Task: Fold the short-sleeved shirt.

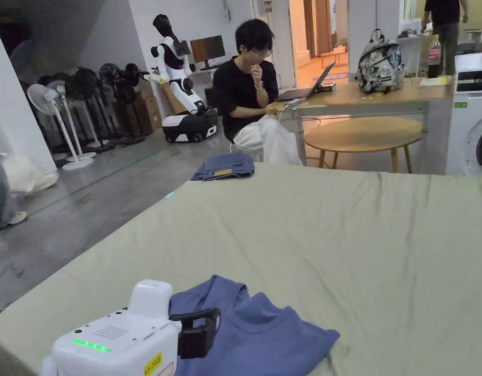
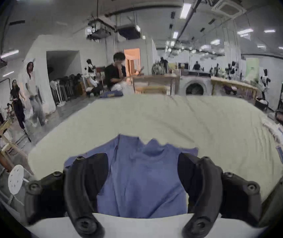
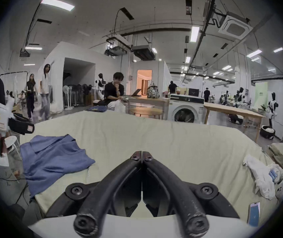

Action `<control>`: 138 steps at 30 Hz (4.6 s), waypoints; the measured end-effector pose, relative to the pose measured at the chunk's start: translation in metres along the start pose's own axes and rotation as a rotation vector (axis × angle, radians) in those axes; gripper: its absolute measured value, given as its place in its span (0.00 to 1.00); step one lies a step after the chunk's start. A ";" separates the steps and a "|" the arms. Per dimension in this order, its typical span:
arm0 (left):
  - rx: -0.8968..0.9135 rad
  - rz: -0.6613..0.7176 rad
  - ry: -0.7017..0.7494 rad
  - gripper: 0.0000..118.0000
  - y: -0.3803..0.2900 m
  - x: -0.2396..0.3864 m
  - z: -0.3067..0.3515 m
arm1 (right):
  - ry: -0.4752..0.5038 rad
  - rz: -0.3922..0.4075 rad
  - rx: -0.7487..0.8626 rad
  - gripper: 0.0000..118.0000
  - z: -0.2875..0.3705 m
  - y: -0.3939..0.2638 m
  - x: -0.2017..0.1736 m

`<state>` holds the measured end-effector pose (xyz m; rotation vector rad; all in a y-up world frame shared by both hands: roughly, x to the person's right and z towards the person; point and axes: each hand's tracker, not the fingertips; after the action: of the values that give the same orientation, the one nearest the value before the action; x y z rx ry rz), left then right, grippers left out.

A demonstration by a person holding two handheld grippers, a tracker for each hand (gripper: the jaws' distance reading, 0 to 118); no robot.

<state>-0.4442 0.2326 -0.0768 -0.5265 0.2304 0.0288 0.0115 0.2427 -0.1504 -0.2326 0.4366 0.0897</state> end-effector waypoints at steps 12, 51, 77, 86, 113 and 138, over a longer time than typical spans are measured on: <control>-0.391 0.071 -0.026 0.68 -0.053 -0.012 -0.163 | -0.028 -0.035 -0.120 0.00 -0.024 -0.028 0.023; -0.336 -0.142 -0.792 0.00 -0.010 0.428 -0.094 | -0.404 -0.324 -0.015 0.00 0.123 -0.033 0.159; 0.350 -0.031 -0.377 0.00 0.036 0.185 0.117 | -0.297 -0.211 -0.061 0.00 0.151 -0.032 0.133; 0.134 0.019 -0.368 0.00 0.044 0.143 0.063 | -0.233 -0.167 -0.076 0.00 0.137 -0.033 0.121; -0.547 -0.065 -0.255 0.00 0.019 0.219 -0.250 | -0.427 -0.351 -0.274 0.00 0.158 -0.103 0.191; -0.114 0.043 -0.408 0.00 0.083 0.161 -0.100 | -0.255 -0.623 -0.270 0.03 0.115 -0.087 0.178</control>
<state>-0.3151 0.2488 -0.2381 -0.6171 -0.1594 0.1903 0.2311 0.1923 -0.1082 -0.6057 0.0821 -0.4314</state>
